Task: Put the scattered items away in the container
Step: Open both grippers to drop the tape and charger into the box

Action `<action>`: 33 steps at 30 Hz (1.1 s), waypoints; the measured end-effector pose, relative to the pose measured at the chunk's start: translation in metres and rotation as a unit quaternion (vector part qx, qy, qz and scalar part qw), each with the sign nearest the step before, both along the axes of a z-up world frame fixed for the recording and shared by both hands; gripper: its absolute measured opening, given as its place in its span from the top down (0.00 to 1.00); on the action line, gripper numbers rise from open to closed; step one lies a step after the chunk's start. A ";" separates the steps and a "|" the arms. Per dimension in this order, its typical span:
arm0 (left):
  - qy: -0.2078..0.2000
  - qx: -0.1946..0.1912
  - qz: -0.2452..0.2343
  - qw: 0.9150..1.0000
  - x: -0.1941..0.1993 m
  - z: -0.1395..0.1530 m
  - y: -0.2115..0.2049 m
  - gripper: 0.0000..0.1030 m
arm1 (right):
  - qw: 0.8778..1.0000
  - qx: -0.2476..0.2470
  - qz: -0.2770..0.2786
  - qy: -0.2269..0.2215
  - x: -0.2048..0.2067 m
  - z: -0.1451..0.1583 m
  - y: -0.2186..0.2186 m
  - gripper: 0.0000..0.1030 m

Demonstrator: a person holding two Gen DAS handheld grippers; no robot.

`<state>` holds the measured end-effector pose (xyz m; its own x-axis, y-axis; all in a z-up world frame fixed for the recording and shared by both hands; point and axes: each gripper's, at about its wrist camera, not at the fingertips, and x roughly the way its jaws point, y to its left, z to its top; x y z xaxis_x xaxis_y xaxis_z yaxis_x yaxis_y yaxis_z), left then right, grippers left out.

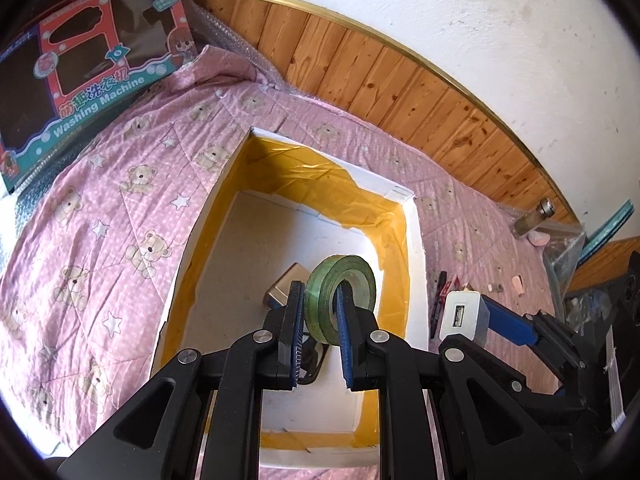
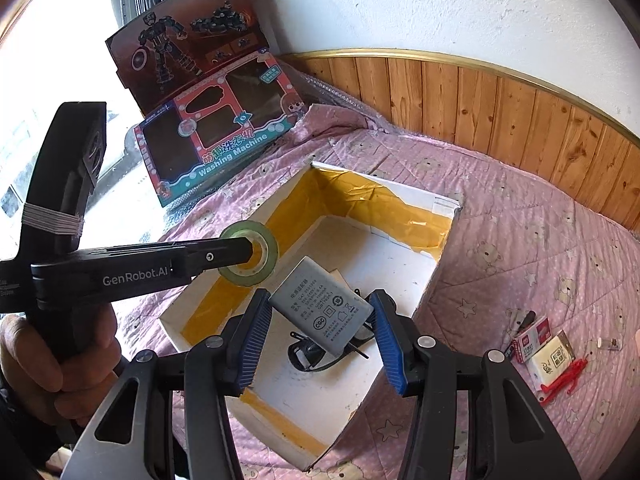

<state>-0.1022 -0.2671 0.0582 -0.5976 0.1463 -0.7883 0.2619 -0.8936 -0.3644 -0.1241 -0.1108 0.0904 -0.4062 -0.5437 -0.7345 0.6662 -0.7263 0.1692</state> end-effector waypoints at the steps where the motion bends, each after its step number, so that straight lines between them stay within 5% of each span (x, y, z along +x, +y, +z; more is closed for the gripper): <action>1: -0.001 0.000 0.001 1.000 -0.004 -0.002 -0.001 0.84 | 1.000 0.003 0.001 0.001 -0.004 -0.001 -0.003 0.50; 19: -0.045 -0.024 0.028 0.998 -0.072 -0.035 -0.022 0.83 | 0.999 0.051 0.009 -0.005 -0.082 -0.029 -0.044 0.49; 23: -0.039 -0.016 0.049 0.998 -0.082 -0.043 -0.035 0.53 | 0.998 0.061 0.006 0.007 -0.098 -0.036 -0.056 0.48; 26: -0.039 -0.007 0.054 0.998 -0.083 -0.048 -0.041 0.53 | 0.998 0.058 -0.008 0.014 -0.106 -0.039 -0.057 0.38; 33: -0.044 -0.003 0.048 0.998 -0.076 -0.051 -0.041 0.53 | 0.999 0.045 -0.010 0.003 -0.103 -0.043 -0.049 0.38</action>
